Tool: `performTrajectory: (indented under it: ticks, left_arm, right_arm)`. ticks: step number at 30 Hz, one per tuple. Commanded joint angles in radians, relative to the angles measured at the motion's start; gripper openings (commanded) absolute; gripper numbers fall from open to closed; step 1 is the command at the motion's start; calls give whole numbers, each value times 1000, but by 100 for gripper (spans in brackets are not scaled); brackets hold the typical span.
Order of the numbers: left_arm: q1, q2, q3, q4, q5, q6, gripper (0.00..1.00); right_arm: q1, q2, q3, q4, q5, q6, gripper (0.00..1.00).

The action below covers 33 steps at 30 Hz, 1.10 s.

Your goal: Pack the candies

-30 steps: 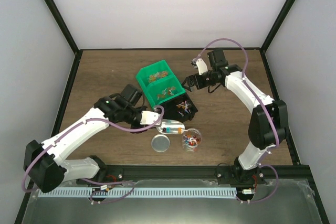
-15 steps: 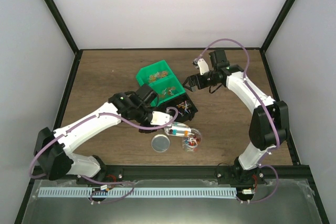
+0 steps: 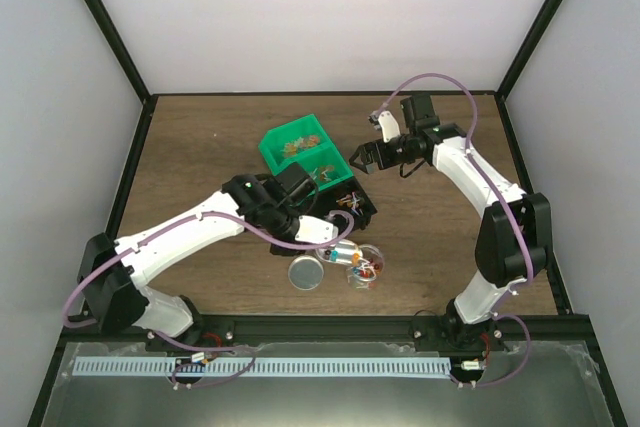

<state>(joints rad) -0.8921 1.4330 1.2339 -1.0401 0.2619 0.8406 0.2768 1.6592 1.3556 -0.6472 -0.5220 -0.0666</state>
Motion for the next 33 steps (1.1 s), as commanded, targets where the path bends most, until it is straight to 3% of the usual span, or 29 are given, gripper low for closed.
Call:
performTrajectory:
  ticks: [1,22,33]
  left_arm:
    - [-28,25,45,-51,-58,-20,4]
    - [-114,118,191,-165,-204,-67,4]
    - [-27,-40,187,-77,-156,-181,4]
  right_arm:
    - [-11,-24,-3,9,-18,4,100]
    - [-40,-27,-6,17,-59,6,100]
    - [-122,-54,14,36,-133,1,100]
